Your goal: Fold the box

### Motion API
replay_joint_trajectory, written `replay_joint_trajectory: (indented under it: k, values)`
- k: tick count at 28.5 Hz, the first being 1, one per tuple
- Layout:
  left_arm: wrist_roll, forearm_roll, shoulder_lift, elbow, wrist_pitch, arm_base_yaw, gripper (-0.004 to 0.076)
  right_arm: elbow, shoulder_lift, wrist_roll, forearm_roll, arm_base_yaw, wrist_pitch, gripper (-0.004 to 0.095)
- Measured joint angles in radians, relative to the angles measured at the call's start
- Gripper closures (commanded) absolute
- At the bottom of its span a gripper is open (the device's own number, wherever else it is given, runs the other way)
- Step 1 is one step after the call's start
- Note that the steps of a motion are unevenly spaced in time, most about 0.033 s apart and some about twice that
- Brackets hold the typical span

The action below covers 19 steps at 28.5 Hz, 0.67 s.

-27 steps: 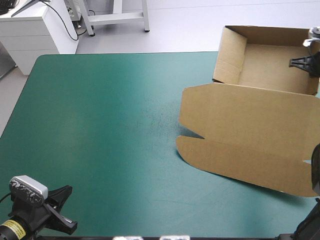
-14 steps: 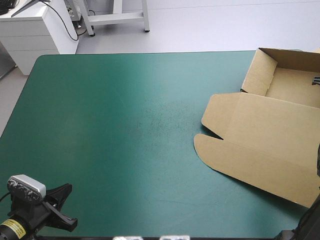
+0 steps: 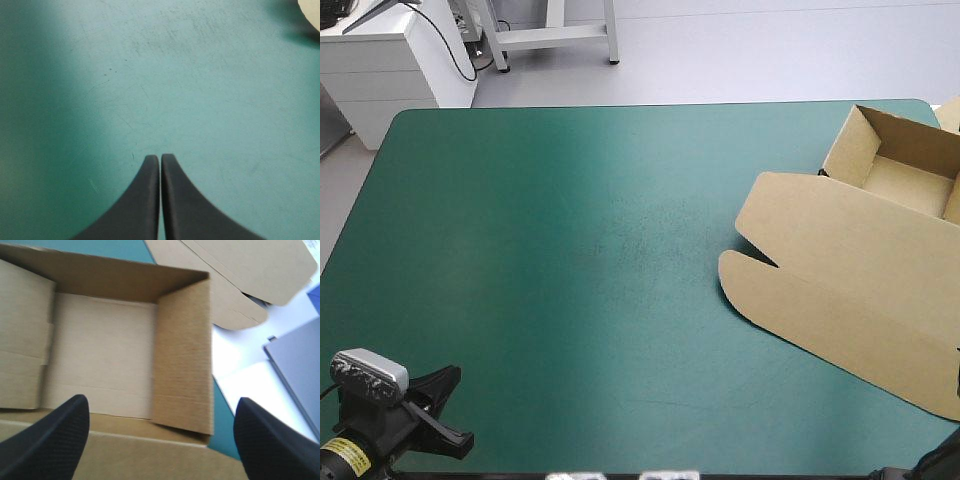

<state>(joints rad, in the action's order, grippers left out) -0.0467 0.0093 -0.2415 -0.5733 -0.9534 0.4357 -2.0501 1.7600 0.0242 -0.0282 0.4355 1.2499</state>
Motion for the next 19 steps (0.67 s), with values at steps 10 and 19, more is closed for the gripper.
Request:
replay_joint_trajectory:
  k: [10,19]
  values:
    - [0.000,0.010,0.000,0.000,0.025,0.000,0.0731,0.339,-0.412,0.132,0.248,-0.126,-0.007,0.0929]
    - [0.000,0.004,0.007,0.000,0.051,0.000,0.0731,0.687,-0.732,0.211,0.264,-0.402,-0.090,0.0929]
